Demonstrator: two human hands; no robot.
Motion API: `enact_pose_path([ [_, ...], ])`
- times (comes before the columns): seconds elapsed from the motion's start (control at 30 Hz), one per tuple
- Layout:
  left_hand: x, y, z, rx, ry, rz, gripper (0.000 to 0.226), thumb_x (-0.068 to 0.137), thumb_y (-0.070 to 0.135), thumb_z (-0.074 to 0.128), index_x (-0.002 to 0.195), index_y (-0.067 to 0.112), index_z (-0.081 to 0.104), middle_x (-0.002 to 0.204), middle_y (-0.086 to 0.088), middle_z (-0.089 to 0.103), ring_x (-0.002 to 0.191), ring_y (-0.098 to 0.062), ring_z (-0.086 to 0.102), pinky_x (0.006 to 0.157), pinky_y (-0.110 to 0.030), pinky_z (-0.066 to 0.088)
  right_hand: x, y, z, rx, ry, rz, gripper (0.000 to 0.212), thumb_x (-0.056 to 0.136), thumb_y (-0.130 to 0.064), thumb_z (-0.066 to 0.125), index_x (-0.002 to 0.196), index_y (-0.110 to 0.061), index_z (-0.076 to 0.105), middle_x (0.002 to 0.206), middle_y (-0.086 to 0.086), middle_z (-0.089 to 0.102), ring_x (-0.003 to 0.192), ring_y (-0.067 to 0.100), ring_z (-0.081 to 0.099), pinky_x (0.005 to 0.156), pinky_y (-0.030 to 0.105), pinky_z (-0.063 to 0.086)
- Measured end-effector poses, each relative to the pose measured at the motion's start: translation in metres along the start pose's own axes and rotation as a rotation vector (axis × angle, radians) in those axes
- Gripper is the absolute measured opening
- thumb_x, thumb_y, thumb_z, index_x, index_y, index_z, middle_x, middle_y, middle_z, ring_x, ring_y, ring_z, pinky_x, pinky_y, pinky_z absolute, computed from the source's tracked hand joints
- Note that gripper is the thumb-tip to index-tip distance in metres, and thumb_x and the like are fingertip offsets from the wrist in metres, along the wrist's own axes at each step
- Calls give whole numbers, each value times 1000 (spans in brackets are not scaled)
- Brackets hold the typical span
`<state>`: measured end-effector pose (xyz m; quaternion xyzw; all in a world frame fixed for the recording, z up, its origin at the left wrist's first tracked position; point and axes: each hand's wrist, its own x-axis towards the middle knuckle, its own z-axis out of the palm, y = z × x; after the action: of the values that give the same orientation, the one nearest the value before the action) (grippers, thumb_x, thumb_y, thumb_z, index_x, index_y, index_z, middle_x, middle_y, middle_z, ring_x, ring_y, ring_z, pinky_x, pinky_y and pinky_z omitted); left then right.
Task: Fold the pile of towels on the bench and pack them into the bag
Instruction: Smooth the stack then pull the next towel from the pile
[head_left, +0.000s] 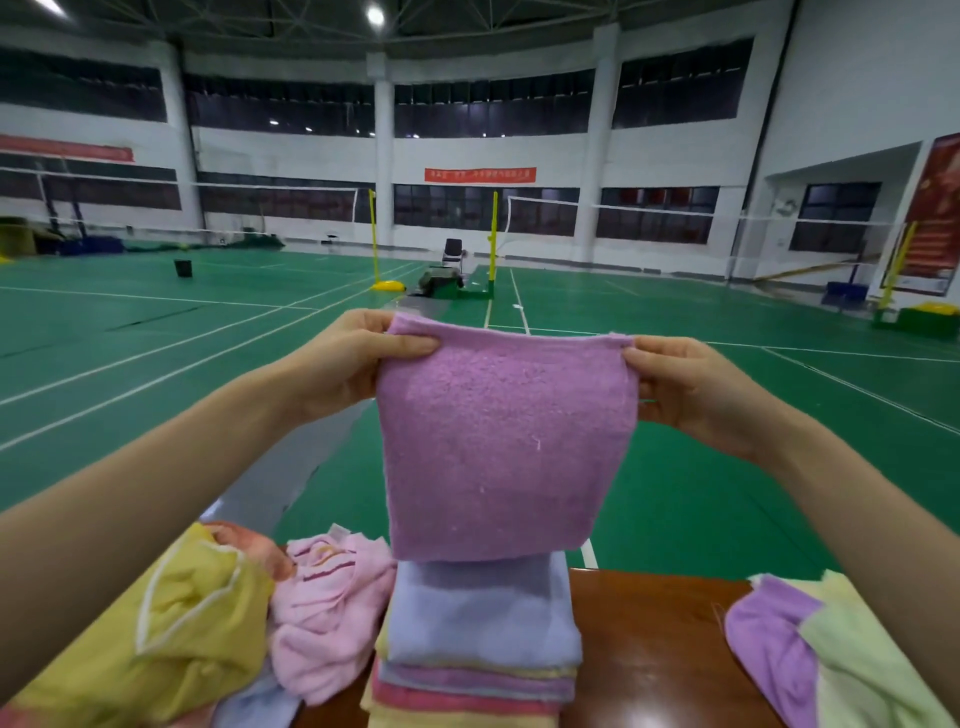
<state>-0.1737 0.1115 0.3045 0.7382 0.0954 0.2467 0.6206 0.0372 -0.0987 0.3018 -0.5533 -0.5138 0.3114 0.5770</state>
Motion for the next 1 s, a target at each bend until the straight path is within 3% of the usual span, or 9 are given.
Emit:
enact_pose_path([
  [0.07, -6, -6, -7, -24, -169, -44, 60, 38, 33, 93, 87, 8, 69, 72, -2, 68, 59, -9, 64, 50, -16, 52, -12, 9, 1, 25, -37, 15, 65, 50, -47, 83, 103, -11, 69, 71, -1, 66, 61, 9, 63, 57, 21, 53],
  [0.27, -21, -45, -12, 145, -660, -227, 23, 65, 34, 81, 79, 21, 67, 76, 4, 63, 67, -8, 60, 56, -15, 49, -42, 61, 9, 21, -221, 221, 62, 55, -48, 85, 101, -8, 70, 76, 6, 67, 61, 13, 65, 56, 22, 55],
  [0.37, -9, -70, -6, 183, -464, -326, 33, 71, 30, 74, 91, 9, 60, 75, 4, 61, 65, -7, 58, 55, -14, 49, -29, 82, 7, -63, -75, 303, 51, 71, -44, 75, 107, -8, 66, 84, 7, 66, 72, 14, 65, 65, 25, 56],
  [0.47, 12, -100, -3, 214, -141, -390, 15, 85, 16, 64, 95, 6, 60, 73, 0, 55, 57, -6, 52, 50, -14, 48, 1, 107, 5, -144, 171, 364, 19, 94, -18, 52, 106, -7, 63, 82, 3, 65, 70, 11, 63, 61, 22, 54],
  [0.6, 41, -149, 4, 529, 260, -431, 16, 84, 5, 60, 70, 11, 55, 65, -3, 50, 54, -13, 48, 47, -21, 49, 45, 150, 19, -353, 346, 427, 13, 93, -6, 52, 84, -11, 61, 82, 8, 59, 70, 17, 55, 61, 25, 53],
  [0.7, 48, -178, 15, 752, 411, -405, 13, 83, 6, 56, 74, 15, 55, 80, -5, 59, 74, -19, 53, 66, -28, 45, 59, 182, 39, -613, 491, 392, 14, 92, -11, 52, 99, -7, 64, 100, 9, 66, 87, 19, 56, 74, 26, 44],
  [0.83, 40, -195, 26, 907, 473, -394, 11, 89, 5, 48, 92, 15, 52, 97, -2, 58, 83, -18, 50, 63, -23, 35, 53, 194, 60, -735, 621, 448, 25, 98, -16, 41, 120, -14, 53, 121, 5, 60, 100, 22, 55, 78, 29, 41],
  [0.93, 40, -202, 32, 986, 525, -206, 27, 85, 2, 55, 109, 13, 52, 109, -1, 53, 100, -18, 50, 77, -21, 34, 54, 193, 76, -876, 653, 169, 33, 97, -13, 41, 129, -13, 46, 132, 1, 48, 121, 18, 43, 100, 30, 34],
  [1.0, 44, -198, 43, 691, 564, -28, 23, 81, 3, 65, 98, 15, 55, 93, 2, 56, 87, -16, 54, 73, -18, 38, 64, 188, 93, -665, 623, -53, 24, 96, -12, 46, 117, -14, 56, 121, -1, 54, 111, 11, 47, 99, 24, 37],
])
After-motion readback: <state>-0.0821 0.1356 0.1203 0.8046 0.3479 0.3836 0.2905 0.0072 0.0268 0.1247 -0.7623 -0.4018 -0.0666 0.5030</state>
